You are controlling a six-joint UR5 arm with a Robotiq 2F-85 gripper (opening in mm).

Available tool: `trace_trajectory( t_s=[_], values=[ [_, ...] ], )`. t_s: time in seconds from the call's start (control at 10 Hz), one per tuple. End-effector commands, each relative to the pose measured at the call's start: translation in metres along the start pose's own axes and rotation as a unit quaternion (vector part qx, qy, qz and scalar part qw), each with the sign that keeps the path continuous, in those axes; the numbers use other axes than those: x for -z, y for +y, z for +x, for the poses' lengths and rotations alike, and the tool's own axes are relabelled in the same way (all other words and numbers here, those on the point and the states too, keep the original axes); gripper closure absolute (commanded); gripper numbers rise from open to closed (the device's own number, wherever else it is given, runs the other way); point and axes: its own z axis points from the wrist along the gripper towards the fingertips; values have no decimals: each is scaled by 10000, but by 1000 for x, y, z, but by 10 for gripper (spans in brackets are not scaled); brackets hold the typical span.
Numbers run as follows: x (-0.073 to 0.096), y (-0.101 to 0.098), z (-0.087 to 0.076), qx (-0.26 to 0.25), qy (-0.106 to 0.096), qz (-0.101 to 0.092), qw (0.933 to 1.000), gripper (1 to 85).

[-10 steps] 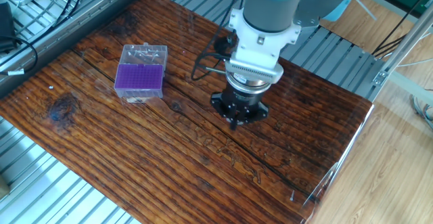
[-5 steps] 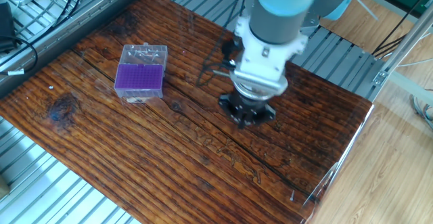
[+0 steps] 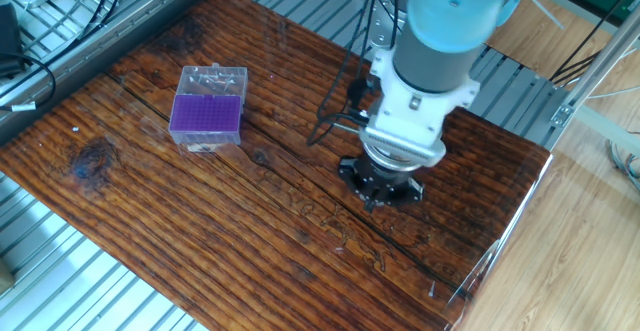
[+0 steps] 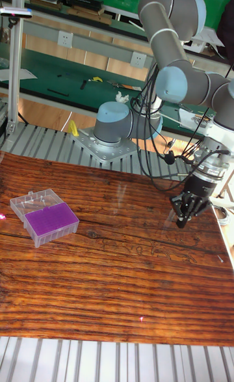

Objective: Insert a small pipette tip into the holder for small pipette tips

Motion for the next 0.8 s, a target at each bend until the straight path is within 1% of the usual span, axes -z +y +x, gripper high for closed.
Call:
trace_trajectory(
  t_s=[0.0, 0.1, 0.2, 0.3, 0.4, 0.5, 0.6, 0.7],
  values=[
    [3, -1, -7, -141, -74, 115, 9998, 777],
    [4, -3, -5, -221, -60, 141, 9996, 777],
    [4, -10, 0, -263, 20, 268, 9993, 797],
    [5, -14, 4, -247, 109, 331, 9991, 837],
    [4, -1, 4, -88, 103, 88, 9999, 837],
    [4, 8, 2, 220, 68, -86, 9997, 803],
    [4, 8, -1, 463, 20, -87, 9989, 783],
    [4, 13, 1, 559, 39, -191, 9982, 767]
  ],
)
